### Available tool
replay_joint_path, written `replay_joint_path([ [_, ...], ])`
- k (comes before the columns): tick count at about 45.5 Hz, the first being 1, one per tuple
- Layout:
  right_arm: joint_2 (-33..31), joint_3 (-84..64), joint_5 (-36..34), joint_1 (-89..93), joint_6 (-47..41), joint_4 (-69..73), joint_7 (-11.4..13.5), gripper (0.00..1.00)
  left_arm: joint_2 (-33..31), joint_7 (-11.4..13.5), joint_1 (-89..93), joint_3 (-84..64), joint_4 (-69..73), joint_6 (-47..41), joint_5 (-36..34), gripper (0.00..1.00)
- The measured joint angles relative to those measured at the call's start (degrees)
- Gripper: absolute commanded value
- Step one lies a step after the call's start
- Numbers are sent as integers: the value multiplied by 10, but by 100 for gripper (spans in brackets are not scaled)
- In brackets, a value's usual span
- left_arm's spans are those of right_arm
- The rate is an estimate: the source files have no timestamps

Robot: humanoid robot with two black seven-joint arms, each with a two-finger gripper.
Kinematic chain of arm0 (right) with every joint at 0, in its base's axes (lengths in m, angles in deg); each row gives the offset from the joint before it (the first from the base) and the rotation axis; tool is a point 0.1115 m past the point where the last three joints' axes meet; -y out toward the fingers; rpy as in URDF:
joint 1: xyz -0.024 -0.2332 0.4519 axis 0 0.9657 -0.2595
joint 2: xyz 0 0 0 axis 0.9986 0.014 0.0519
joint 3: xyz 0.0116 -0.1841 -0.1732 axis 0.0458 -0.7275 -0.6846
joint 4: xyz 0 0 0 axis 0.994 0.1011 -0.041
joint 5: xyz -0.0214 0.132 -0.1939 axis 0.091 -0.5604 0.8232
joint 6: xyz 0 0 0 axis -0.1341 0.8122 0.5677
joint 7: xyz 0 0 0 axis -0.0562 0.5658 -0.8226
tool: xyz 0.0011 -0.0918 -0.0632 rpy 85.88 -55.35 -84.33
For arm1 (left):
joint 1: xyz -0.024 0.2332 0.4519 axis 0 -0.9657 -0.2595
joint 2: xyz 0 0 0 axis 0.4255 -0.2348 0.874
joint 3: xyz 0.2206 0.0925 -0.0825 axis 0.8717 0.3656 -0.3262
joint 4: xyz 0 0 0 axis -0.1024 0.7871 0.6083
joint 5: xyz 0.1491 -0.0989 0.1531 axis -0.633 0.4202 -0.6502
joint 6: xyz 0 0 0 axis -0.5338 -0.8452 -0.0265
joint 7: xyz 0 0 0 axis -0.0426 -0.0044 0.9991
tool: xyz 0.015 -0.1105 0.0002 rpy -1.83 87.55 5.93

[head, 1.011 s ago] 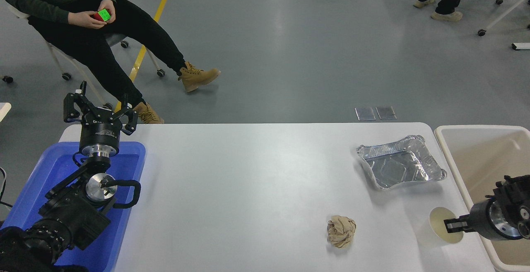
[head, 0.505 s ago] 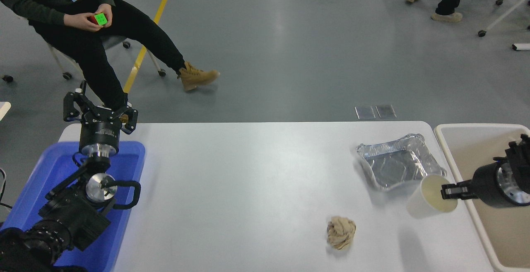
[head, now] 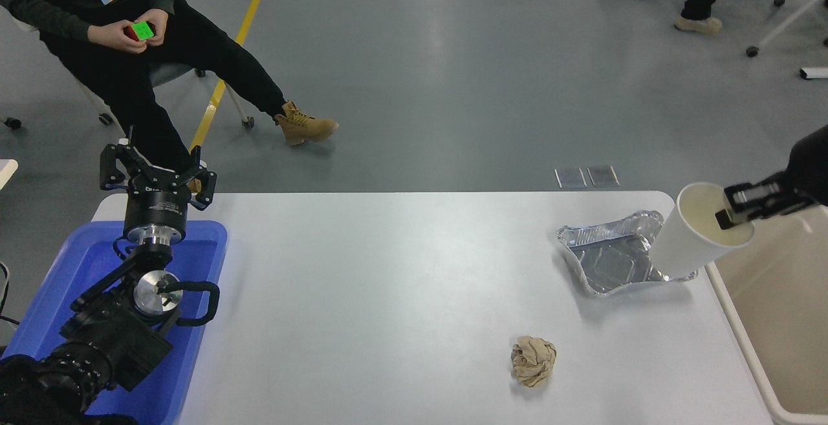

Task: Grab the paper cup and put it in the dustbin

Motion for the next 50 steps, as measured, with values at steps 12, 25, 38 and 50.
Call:
replay_joint_path([
  [12, -17, -2, -55, -16, -28, -122, 3, 0, 0, 0, 0, 0, 0, 0, 0, 99],
  [25, -43, 50, -172, 157, 76, -360, 6, 0, 0, 0, 0, 0, 0, 0, 0, 99],
  [38, -51, 208, -287, 461, 256, -549, 22, 0, 0, 0, 0, 0, 0, 0, 1, 99],
  [50, -3, 443, -355, 744, 381, -684, 54, 0, 0, 0, 0, 0, 0, 0, 1, 99],
])
